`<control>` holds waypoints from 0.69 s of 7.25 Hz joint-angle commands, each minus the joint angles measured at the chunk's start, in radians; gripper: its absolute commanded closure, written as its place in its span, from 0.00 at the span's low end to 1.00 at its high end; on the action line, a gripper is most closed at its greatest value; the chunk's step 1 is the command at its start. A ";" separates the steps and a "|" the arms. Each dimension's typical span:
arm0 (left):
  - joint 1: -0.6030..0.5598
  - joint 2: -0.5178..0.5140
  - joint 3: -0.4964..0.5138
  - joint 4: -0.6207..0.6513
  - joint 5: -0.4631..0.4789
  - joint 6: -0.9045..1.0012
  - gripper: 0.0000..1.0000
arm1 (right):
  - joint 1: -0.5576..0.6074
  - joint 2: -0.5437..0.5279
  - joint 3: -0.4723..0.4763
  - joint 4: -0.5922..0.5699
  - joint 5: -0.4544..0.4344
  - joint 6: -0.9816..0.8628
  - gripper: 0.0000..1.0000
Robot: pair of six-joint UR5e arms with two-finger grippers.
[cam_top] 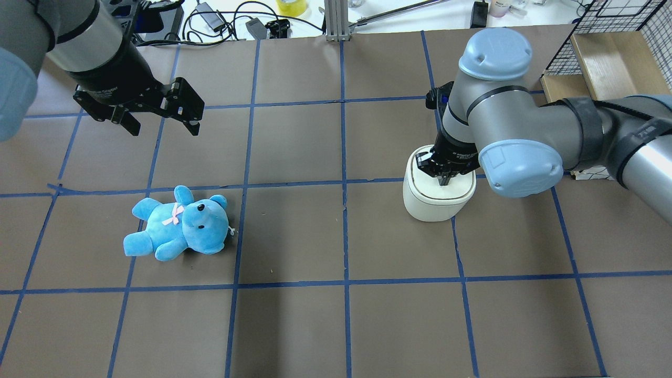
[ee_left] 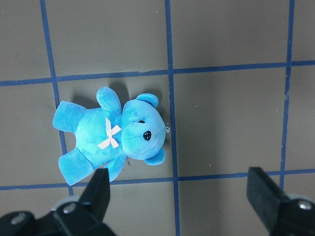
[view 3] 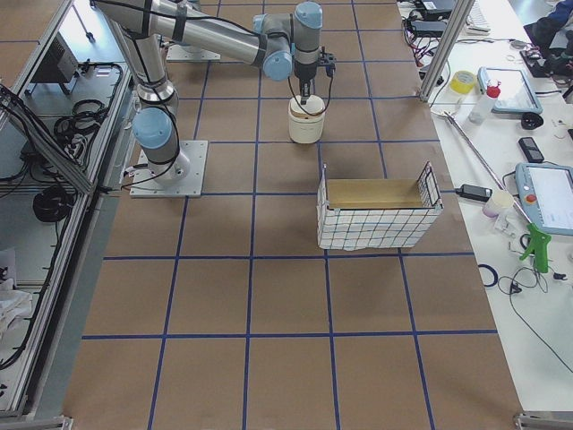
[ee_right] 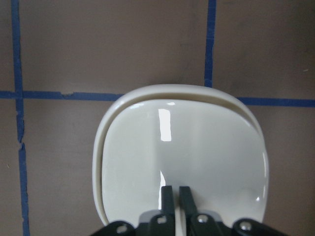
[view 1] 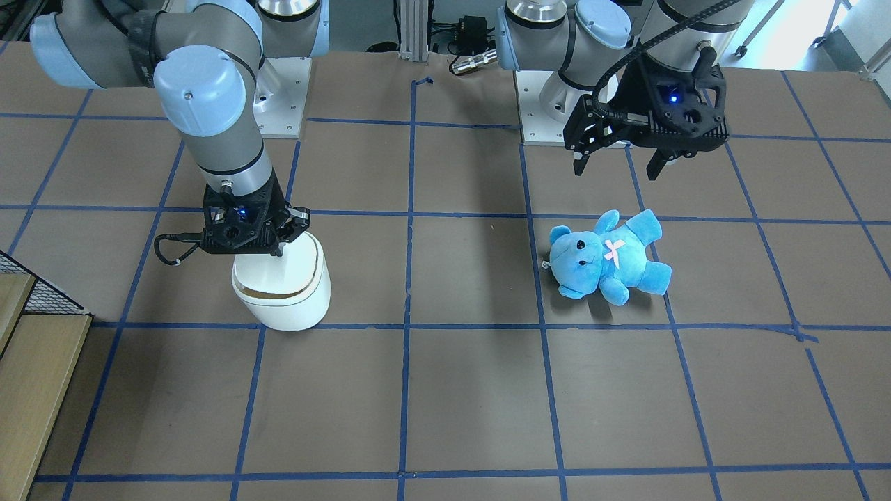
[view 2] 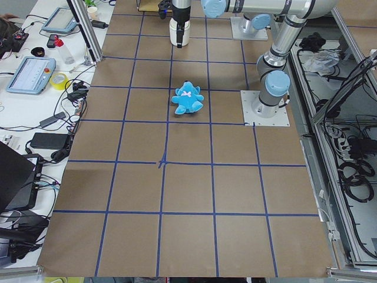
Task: Open trash can with right arm
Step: 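Lift the right gripper up and back, flipping the lid open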
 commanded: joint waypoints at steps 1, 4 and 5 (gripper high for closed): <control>0.000 0.000 0.000 0.000 0.000 0.000 0.00 | 0.002 -0.042 -0.096 -0.007 0.011 0.004 0.00; 0.000 0.000 0.000 0.000 0.000 0.000 0.00 | -0.001 -0.049 -0.292 0.119 0.006 0.004 0.00; 0.000 0.000 0.000 0.000 0.000 0.000 0.00 | 0.001 -0.049 -0.336 0.205 0.006 0.004 0.00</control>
